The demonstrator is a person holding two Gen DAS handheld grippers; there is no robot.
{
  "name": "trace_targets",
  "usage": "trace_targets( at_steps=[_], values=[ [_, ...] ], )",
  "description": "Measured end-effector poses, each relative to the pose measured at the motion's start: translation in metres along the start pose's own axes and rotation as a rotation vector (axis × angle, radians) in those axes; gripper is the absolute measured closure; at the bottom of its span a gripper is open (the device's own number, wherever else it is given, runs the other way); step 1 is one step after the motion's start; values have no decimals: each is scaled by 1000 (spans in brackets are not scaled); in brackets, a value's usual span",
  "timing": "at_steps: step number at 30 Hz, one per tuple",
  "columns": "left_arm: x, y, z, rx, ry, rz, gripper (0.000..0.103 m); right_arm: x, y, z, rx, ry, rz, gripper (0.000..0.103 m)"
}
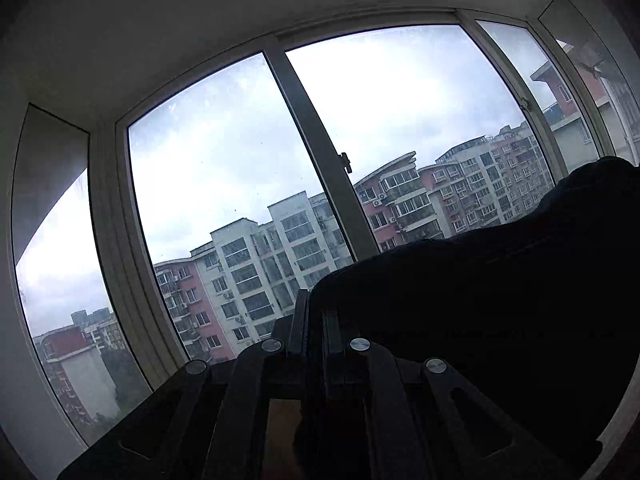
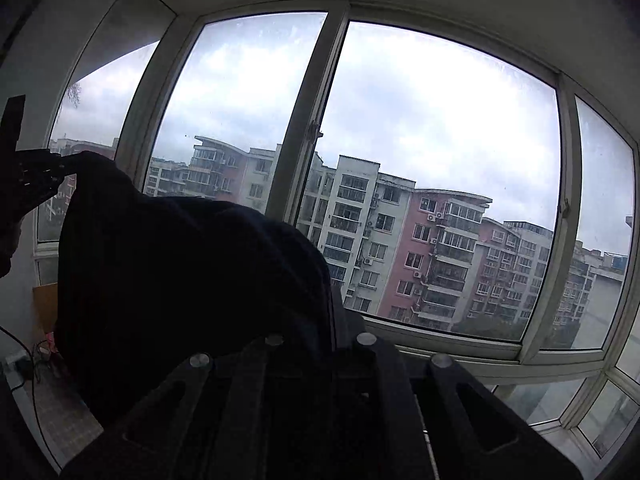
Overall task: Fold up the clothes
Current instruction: 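Lift the garment high with both grippers, shake it, lay it down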
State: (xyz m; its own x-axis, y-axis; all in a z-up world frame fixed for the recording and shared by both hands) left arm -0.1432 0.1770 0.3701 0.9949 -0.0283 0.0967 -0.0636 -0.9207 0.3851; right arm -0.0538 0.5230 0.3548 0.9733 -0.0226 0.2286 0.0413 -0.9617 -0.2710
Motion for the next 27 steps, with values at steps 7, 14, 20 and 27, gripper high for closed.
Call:
trace_targets(
  at_steps=[7, 14, 20, 27],
  values=[
    [9, 6, 18, -72, 38, 27, 98, -14, -3, 4, -13, 20, 12, 97],
    [34, 14, -8, -117, -7, 8, 98, 32, 0, -35, 1, -62, 22, 97],
    [-70, -30, 42, -187, 138, 41, 98, -90, 8, 30, -28, 122, 6, 97],
    [-255, -150, 263, -226, 549, 195, 98, -291, 53, 250, -73, 494, 26, 97]
  ],
)
Point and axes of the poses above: each gripper's, at about its wrist camera, not at the fingertips, and x roughly against the way its jaws point, y to its left, z to its underside, the point moved 8 cm from there along -x, roughly the way its jaws point, and after that the axes turned 8 degrees about y, right-handed, at the moved point
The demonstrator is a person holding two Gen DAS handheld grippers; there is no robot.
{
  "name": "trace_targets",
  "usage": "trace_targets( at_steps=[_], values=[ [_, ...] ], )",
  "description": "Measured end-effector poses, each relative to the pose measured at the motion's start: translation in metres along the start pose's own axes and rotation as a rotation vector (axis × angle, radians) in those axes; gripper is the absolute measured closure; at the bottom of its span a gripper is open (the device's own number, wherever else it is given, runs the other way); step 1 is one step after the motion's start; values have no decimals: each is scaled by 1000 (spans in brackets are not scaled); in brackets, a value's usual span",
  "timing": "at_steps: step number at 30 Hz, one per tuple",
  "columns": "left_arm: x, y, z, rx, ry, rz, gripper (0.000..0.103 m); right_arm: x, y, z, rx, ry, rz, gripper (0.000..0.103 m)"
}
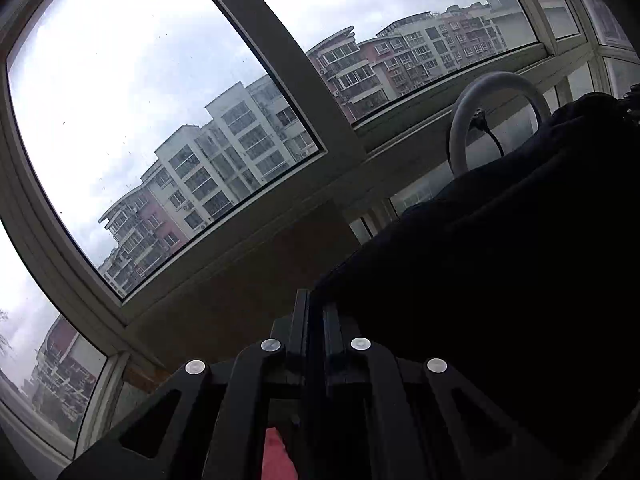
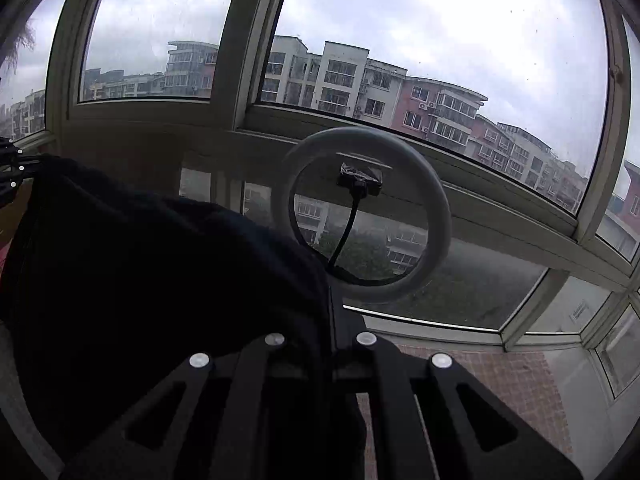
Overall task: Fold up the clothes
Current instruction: 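Lift the garment high with both grippers, shake it, lay it down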
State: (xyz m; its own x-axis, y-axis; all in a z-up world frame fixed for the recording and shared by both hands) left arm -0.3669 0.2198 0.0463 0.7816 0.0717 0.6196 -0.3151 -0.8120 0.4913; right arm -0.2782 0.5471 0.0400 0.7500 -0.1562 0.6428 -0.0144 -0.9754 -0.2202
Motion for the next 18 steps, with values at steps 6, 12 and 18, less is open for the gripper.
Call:
trace_targets(
  at_steps=[6, 12, 18],
  values=[
    [-190, -98, 65, -73, 342, 72, 94, -175, 2, 86, -18, 349, 50, 81],
    [-168, -58, 99, 6, 327, 65, 87, -125, -31, 138, -40, 376, 8, 40],
    [-81, -56, 230, 47, 369, 273, 71, -53, -6, 263, -111, 506, -299, 40]
  ],
)
Point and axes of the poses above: each gripper's, at about its wrist camera, not at the fingertips, and x roughly against the way its jaws point, y to its left, z to its underside, the point moved 8 cm from there along -x, roughly the way its jaws point, and after that the axes turned 8 degrees about y, right-handed, at the moved point
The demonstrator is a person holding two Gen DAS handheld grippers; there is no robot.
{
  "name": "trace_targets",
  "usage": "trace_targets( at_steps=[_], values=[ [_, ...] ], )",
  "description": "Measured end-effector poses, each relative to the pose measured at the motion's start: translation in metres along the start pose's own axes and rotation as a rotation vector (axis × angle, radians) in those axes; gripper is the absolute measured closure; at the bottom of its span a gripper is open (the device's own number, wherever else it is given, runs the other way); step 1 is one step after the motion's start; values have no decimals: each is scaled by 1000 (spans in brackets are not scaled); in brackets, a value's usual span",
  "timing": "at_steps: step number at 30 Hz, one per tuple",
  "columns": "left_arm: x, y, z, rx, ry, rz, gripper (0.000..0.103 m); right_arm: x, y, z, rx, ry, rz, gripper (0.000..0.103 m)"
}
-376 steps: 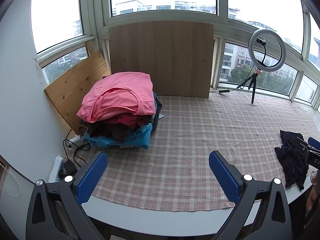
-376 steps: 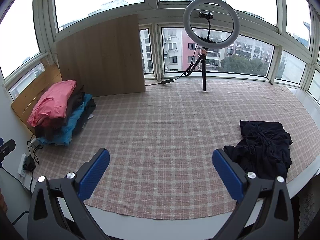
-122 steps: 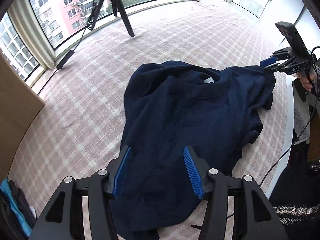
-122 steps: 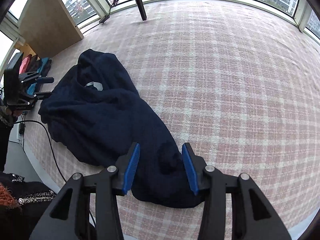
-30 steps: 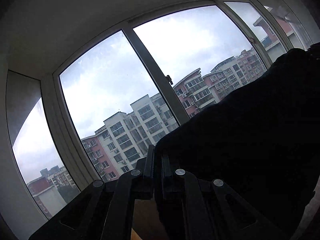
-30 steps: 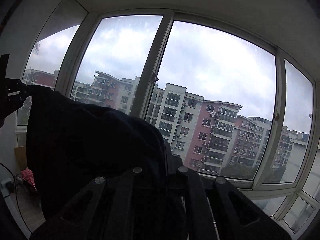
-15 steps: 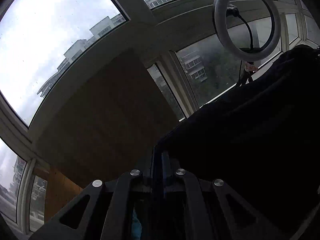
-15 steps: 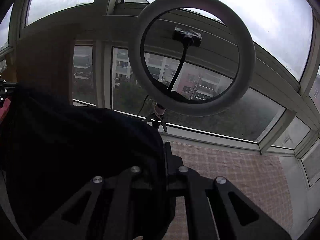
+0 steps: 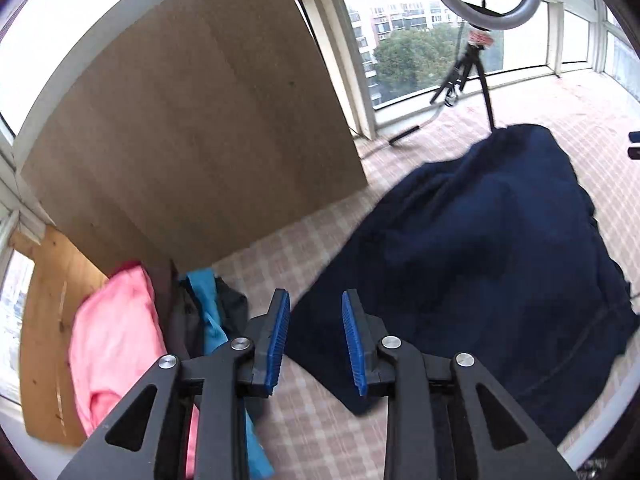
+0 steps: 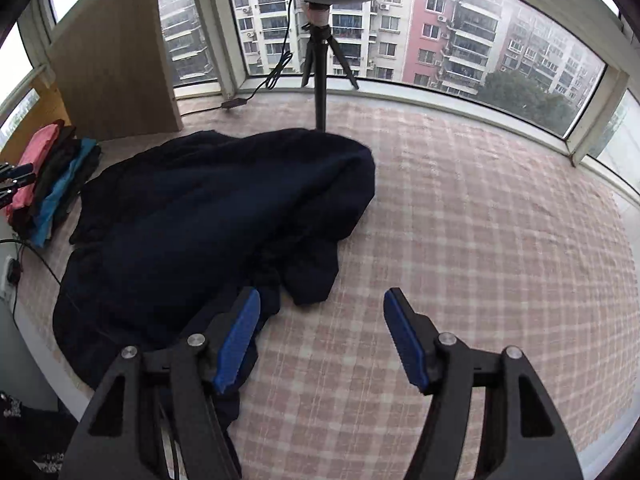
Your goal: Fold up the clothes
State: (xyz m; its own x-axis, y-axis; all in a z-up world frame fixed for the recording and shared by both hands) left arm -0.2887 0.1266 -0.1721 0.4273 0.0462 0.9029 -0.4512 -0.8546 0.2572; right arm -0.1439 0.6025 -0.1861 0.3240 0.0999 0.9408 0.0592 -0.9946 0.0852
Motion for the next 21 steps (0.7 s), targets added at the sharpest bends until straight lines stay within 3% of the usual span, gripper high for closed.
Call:
trace_targets(
  at_steps=[4, 8, 12, 17, 18, 19, 20, 21],
  values=[
    [-3, -28, 110, 17, 114, 170, 71, -7, 36, 99, -22, 62, -65, 39],
    [-16, -72, 177, 50, 200, 339, 67, -22, 69, 145, -54, 105, -200, 39],
    [-37, -125, 193, -57, 238, 370, 66, -55, 96, 147, 40, 132, -148, 39],
    [-60, -165, 182, -137, 265, 393, 70, -85, 120, 144, 117, 152, -130, 39],
    [-61, -169, 178, -142, 265, 400, 85, -86, 125, 142, 126, 139, -145, 43],
    [-58, -169, 174, -138, 262, 414, 99, -86, 128, 141, 127, 140, -153, 71],
    [-56, -169, 170, -134, 260, 429, 100, -85, 131, 139, 127, 141, -161, 94],
    [-51, -167, 166, -129, 251, 430, 100, -78, 130, 139, 123, 129, -155, 99]
  ],
)
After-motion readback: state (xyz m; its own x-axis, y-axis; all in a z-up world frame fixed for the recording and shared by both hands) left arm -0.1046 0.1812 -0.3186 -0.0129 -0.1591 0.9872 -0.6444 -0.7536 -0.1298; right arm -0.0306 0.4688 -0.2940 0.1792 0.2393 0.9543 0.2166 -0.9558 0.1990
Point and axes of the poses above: each gripper's, at about its wrist camera, not at the fingertips, and x roughly against the way its jaws point, y to its left, z to its underside, the point moved 8 cm from there along -x, roughly the way its jaws point, and after that the axes turned 8 degrees about y, right-handed, at the moved point
